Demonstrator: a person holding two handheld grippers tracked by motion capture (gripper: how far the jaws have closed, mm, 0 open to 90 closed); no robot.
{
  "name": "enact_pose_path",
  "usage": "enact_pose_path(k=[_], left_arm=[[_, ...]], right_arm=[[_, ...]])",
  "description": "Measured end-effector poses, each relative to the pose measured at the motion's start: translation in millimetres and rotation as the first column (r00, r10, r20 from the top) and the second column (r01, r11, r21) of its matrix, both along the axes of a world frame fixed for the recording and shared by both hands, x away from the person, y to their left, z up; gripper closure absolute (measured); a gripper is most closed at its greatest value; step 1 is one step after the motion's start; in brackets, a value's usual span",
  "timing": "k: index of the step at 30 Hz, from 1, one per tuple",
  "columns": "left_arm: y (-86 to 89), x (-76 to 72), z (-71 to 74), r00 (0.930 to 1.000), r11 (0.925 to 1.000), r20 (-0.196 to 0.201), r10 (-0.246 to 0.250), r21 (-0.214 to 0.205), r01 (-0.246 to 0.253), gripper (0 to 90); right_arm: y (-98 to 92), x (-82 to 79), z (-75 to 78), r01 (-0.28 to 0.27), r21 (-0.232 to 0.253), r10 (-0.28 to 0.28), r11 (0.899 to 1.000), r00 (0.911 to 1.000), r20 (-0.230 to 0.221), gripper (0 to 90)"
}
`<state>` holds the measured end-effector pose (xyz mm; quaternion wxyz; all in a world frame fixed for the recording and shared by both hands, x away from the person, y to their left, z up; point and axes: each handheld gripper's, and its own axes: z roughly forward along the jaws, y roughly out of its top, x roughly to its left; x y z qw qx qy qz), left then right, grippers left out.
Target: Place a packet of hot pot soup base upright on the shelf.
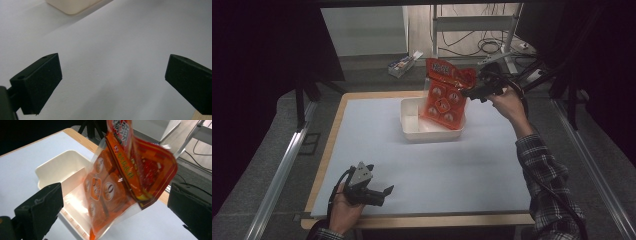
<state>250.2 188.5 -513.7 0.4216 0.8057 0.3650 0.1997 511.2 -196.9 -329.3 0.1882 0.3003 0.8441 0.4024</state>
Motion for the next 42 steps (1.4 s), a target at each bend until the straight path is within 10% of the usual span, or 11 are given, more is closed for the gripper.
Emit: enact_pose_path(k=[42], left_arm=[[-1.2, -1.0, -0.5, 0.9999, 0.9998, 0.01, 0.006, 0.017, -0.006, 1.0]], right_arm=[[-1.3, -93.5, -36.4, -0.11, 0.053, 0.108, 0.993, 0.9932, 0.043, 0.0]])
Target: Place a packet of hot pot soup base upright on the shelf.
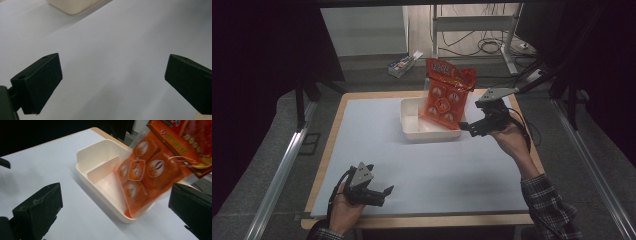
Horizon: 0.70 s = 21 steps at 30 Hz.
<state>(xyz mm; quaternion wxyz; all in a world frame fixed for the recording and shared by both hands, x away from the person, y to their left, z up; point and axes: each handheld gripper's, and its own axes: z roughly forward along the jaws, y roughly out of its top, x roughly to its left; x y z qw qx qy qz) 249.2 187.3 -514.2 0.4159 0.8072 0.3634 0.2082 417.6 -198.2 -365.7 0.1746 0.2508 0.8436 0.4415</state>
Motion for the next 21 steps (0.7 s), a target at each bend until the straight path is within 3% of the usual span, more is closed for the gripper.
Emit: enact_pose_path(k=[10, 17, 21], left_arm=[[0.0, -0.3, 0.1, 1.0, 1.0, 0.004, 0.0, 0.005, 0.0, 1.0], [-0.2, -0.5, 0.0, 1.0, 0.9999, 0.009, 0.0, 0.017, 0.0, 1.0], [-0.3, -0.7, -0.1, 0.9999, 0.9998, 0.013, 0.001, 0.021, -0.001, 1.0]], right_arm=[[4.5, -12.0, -20.7, -0.012, 0.0, 0.012, 1.0, 0.9999, -0.005, 0.0], [0.3, -19.3, -33.3, -0.014, 0.033, 0.014, 0.999, 0.9999, 0.0, 0.0], [-3.9, -22.7, -43.5, -0.009, 0.023, 0.009, 1.0, 1.0, 0.002, 0.0]])
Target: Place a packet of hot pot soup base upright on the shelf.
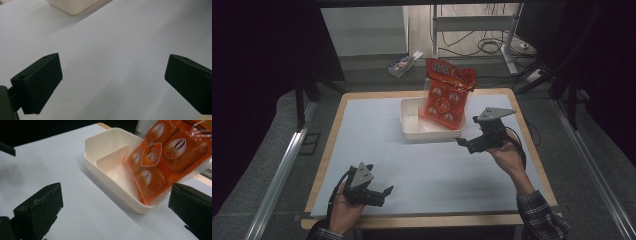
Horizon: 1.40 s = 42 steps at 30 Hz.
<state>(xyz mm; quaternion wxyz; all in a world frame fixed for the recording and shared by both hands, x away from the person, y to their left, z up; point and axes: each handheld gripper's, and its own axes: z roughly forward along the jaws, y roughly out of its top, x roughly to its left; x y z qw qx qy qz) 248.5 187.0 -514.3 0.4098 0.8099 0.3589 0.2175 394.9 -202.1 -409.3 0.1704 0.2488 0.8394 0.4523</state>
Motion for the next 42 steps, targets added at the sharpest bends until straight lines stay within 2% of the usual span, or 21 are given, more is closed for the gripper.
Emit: enact_pose_path(k=[10, 15, 24, 35, 42], left_arm=[[0.1, -0.5, 0.0, 1.0, 1.0, 0.006, 0.0, 0.009, 0.0, 0.9], [0.0, -0.6, -0.1, 1.0, 0.9999, 0.009, 0.0, 0.012, 0.0, 0.9], [-0.3, -0.7, 0.0, 0.9999, 0.9999, 0.011, -0.003, 0.013, 0.002, 0.9], [-0.6, -1.0, 0.1, 0.9999, 0.9999, 0.014, -0.001, 0.013, 0.001, 0.9], [-1.1, -0.9, -0.1, 0.9999, 0.9998, 0.013, -0.006, 0.017, 0.005, 1.0]], right_arm=[[-9.0, -15.8, -15.3, 0.019, -0.024, -0.019, 1.0, 0.9998, 0.001, 0.0], [-15.3, -25.7, -17.6, 0.035, -0.012, -0.035, 0.999, 0.9994, -0.004, 0.0], [-27.1, -45.7, -22.5, 0.057, -0.019, -0.057, 0.998, 0.9981, -0.023, 0.0], [-38.4, -66.3, -25.5, 0.082, -0.032, -0.082, 0.996, 0.9966, 0.006, 0.0], [-45.2, -77.1, -35.1, 0.096, -0.022, -0.096, 0.995, 0.9953, -0.007, 0.0]])
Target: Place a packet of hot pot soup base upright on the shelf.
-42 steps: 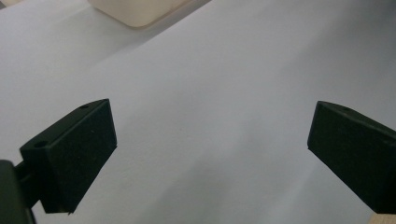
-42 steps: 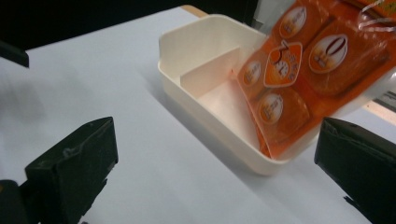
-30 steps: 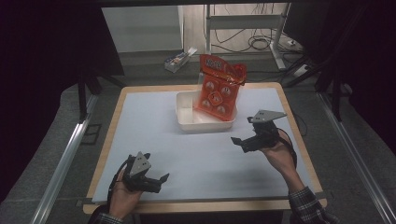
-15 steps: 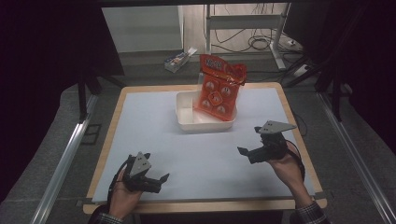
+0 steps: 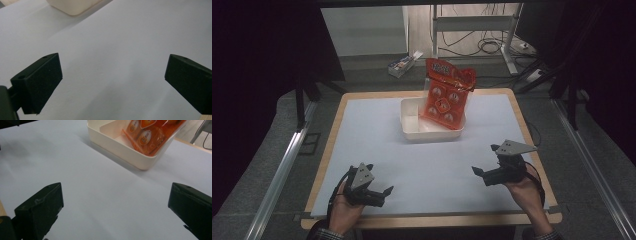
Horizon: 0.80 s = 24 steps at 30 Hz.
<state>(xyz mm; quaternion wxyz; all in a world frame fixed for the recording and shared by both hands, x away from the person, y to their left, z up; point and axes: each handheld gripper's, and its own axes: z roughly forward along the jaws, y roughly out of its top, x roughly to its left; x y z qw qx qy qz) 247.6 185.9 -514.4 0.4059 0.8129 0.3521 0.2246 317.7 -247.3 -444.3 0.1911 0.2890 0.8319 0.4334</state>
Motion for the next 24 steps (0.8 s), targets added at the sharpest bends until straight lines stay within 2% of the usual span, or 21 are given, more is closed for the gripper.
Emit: enact_pose_path(k=[7, 14, 24], left_arm=[[-0.8, -0.1, -0.2, 1.0, 1.0, 0.002, -0.003, 0.005, 0.003, 1.0], [-0.7, -0.2, -0.2, 1.0, 0.9999, 0.004, -0.003, 0.011, 0.003, 0.9], [-1.3, 0.0, -1.5, 1.0, 0.9998, 0.006, -0.003, 0.019, 0.003, 0.8]], right_arm=[[-5.0, -10.5, -12.1, 0.016, -0.033, -0.016, 0.999, 0.9999, 0.004, 0.0], [-11.7, -17.5, -22.4, 0.025, -0.028, -0.026, 0.999, 0.9996, -0.012, 0.0], [-18.1, -12.0, -45.0, 0.046, -0.051, -0.049, 0.998, 0.9969, -0.06, 0.0]])
